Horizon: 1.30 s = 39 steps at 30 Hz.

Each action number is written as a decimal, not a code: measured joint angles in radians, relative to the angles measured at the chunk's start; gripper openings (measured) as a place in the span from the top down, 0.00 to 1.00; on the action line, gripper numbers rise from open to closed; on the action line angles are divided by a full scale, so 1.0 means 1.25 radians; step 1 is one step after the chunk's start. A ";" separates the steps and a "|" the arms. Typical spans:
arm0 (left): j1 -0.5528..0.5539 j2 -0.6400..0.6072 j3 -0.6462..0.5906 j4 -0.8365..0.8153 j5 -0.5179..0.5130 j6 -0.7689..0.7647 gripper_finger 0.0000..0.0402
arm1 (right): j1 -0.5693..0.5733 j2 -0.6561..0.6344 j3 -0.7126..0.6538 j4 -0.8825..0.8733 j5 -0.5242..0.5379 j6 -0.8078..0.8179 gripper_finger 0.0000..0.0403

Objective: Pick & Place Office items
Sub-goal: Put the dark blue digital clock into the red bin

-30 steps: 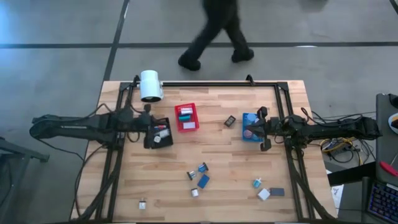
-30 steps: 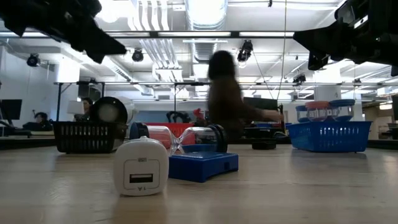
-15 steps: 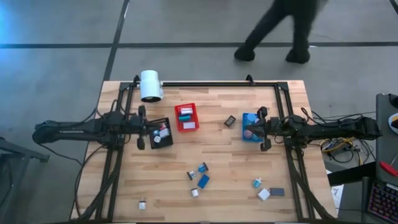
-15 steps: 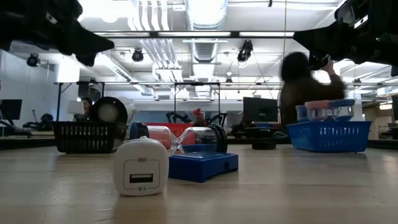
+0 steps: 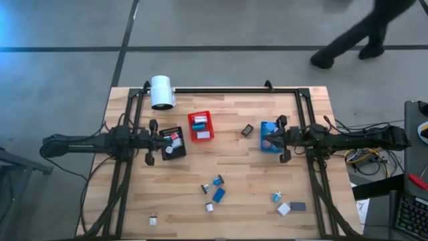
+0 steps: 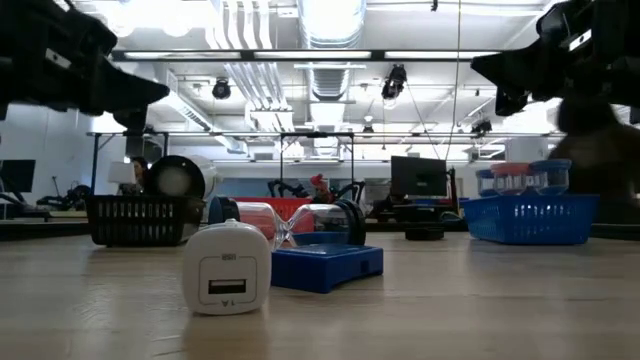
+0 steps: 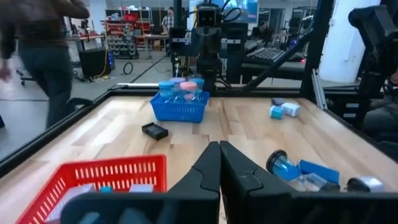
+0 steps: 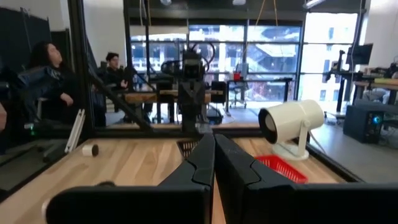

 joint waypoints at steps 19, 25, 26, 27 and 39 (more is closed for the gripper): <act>0.000 -0.016 -0.028 0.009 0.000 -0.017 0.97 | 0.000 0.000 -0.001 0.001 0.001 0.010 0.98; 0.000 -0.016 -0.028 0.009 0.000 -0.026 0.97 | 0.000 0.000 0.000 0.001 0.001 0.026 0.98; 0.000 -0.016 -0.028 0.009 0.000 -0.026 0.97 | 0.000 0.000 0.000 0.001 0.003 0.030 0.98; 0.000 -0.016 -0.028 0.009 0.000 -0.026 0.97 | 0.000 0.000 0.000 0.001 0.007 0.034 0.98; 0.000 -0.015 -0.028 0.012 -0.002 -0.025 0.98 | 0.018 0.000 0.082 -0.095 -0.023 0.046 0.98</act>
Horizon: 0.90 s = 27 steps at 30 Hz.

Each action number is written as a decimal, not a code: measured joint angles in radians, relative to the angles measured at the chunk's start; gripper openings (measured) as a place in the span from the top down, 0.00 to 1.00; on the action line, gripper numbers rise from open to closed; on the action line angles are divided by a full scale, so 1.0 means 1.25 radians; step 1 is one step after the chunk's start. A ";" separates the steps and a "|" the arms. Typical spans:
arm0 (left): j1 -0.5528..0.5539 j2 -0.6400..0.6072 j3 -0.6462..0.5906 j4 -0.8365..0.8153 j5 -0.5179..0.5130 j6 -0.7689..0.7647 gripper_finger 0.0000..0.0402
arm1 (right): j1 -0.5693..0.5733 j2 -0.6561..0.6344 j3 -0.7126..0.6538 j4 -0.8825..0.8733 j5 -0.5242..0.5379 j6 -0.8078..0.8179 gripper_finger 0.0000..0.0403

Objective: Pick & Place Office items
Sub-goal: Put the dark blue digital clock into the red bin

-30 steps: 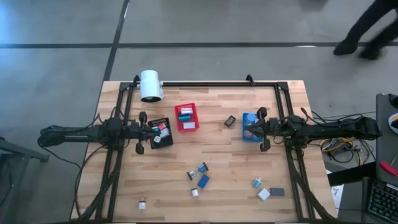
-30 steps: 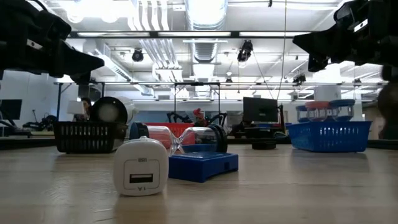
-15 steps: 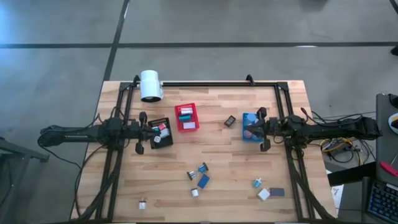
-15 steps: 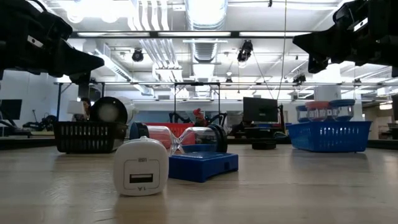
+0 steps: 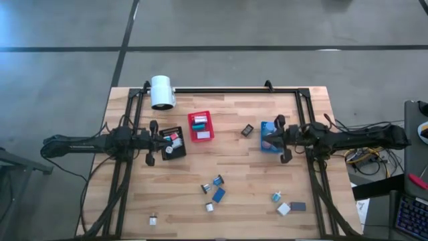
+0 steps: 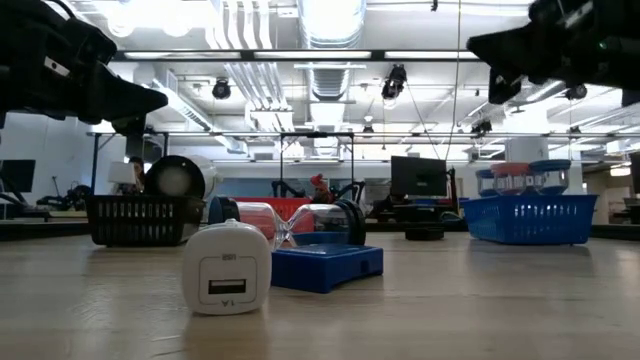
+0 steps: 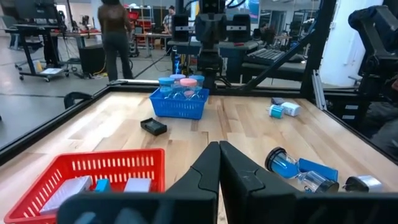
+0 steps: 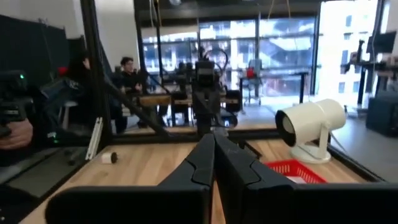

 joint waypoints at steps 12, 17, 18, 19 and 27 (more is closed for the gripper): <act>0.000 0.000 0.004 -0.032 0.000 -0.034 0.97 | 0.039 0.046 0.340 -0.615 0.114 0.042 0.98; 0.000 0.001 0.004 -0.033 0.000 -0.029 0.98 | 0.067 0.072 0.386 -0.613 0.114 0.039 0.98; 0.000 0.001 0.004 -0.033 -0.001 -0.027 0.98 | 0.073 0.077 0.392 -0.613 0.114 0.038 0.98; 0.000 0.001 0.004 -0.033 -0.001 -0.025 0.98 | 0.079 0.082 0.396 -0.613 0.114 0.036 0.98; 0.000 0.001 0.004 -0.031 -0.046 -0.057 0.96 | 0.151 0.120 0.409 -0.617 0.178 0.022 0.98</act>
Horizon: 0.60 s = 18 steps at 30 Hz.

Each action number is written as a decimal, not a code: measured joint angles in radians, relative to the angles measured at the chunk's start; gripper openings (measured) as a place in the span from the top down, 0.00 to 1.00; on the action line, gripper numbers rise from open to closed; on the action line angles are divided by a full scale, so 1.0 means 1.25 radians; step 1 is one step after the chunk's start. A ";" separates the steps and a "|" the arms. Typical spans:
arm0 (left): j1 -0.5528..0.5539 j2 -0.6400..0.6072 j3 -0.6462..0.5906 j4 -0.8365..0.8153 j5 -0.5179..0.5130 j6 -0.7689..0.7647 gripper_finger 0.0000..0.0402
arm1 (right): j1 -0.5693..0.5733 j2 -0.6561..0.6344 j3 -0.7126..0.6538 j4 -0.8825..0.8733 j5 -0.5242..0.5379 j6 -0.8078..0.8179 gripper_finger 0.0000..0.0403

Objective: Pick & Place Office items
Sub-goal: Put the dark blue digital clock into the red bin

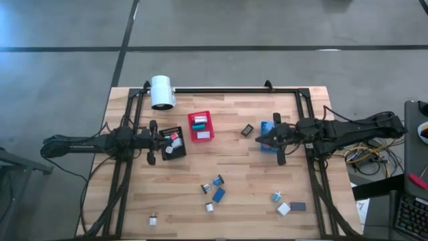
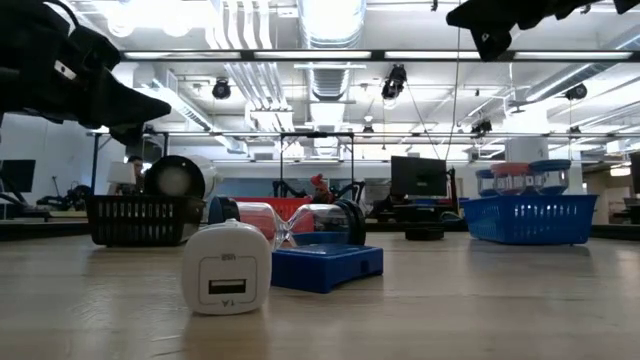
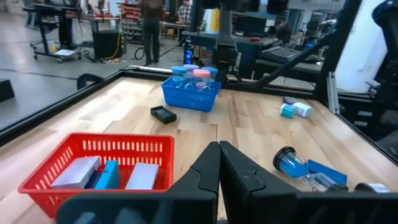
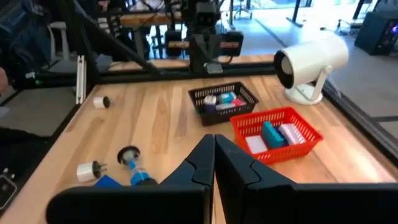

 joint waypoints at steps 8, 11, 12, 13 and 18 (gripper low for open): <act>0.000 0.000 0.000 0.007 -0.039 -0.066 0.95 | 0.057 0.021 0.012 -0.113 0.035 0.048 0.98; 0.000 0.000 0.000 0.006 -0.046 -0.049 0.93 | 0.064 0.020 0.022 -0.159 0.035 0.106 0.98; 0.000 0.000 0.000 0.006 -0.046 -0.036 0.93 | 0.071 0.020 0.024 -0.171 0.034 0.122 0.98; 0.000 0.000 0.000 0.006 -0.046 -0.026 0.92 | 0.079 0.021 0.028 -0.186 0.033 0.135 0.98; 0.000 0.000 0.000 0.006 -0.046 0.001 0.92 | 0.146 0.040 0.059 -0.283 0.029 0.228 0.98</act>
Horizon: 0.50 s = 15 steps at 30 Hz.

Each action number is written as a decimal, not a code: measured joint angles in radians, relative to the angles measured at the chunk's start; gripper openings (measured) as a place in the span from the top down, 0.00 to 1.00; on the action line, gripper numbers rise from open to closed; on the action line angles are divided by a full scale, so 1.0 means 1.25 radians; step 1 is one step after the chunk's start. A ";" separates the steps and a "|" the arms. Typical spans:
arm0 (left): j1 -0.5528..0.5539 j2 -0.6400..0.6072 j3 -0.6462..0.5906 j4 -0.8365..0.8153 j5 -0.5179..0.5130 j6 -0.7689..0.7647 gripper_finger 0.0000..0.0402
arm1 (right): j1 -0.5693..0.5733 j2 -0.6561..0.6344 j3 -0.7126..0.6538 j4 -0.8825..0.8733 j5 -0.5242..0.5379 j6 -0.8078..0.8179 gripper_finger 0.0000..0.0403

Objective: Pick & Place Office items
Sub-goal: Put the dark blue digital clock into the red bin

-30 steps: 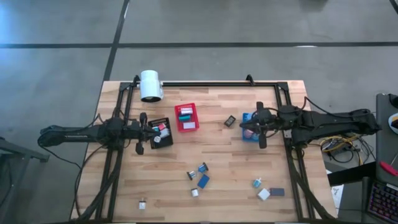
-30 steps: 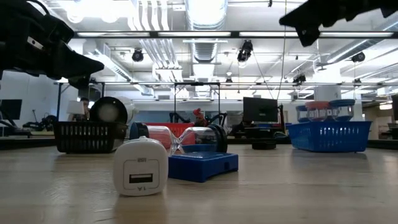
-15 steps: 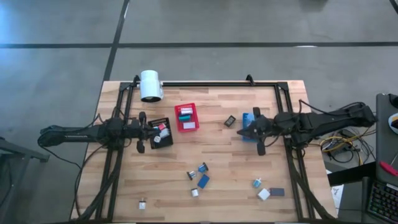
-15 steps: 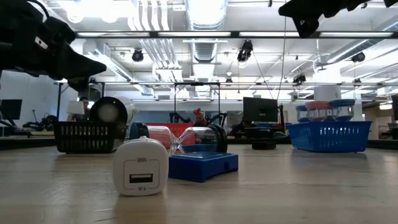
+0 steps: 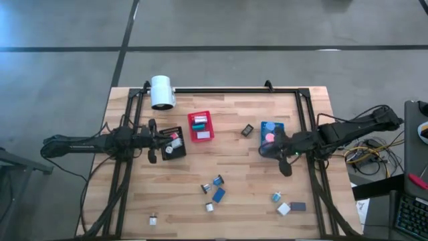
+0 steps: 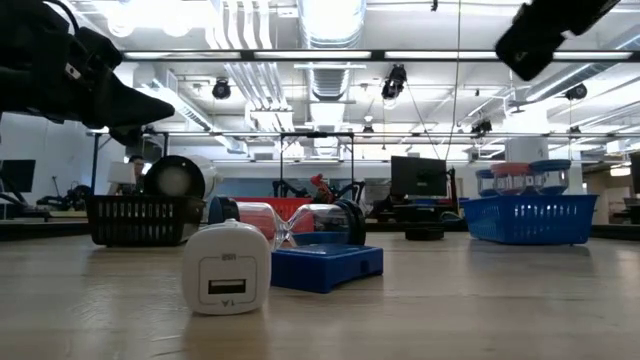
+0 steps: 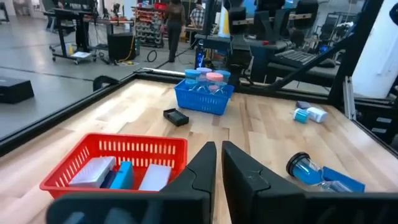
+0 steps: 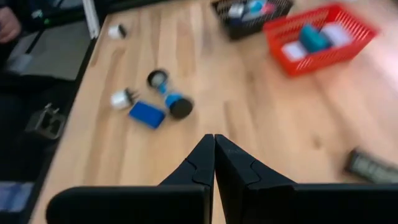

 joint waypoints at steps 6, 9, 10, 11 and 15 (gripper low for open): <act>0.000 0.000 0.000 -0.001 0.000 0.004 0.93 | 0.111 0.054 0.043 -0.055 0.057 0.089 0.98; 0.000 0.000 0.000 -0.001 0.001 0.004 0.93 | 0.141 0.082 0.056 -0.050 0.116 0.088 0.98; 0.000 0.000 0.000 -0.001 0.003 0.004 0.93 | 0.145 0.092 0.058 -0.046 0.129 0.088 0.98; 0.000 0.000 0.000 -0.001 0.004 0.004 0.93 | 0.147 0.102 0.060 -0.048 0.135 0.088 0.98; 0.000 0.000 0.000 -0.001 0.004 0.012 0.93 | 0.147 0.143 0.063 -0.028 0.137 0.083 0.98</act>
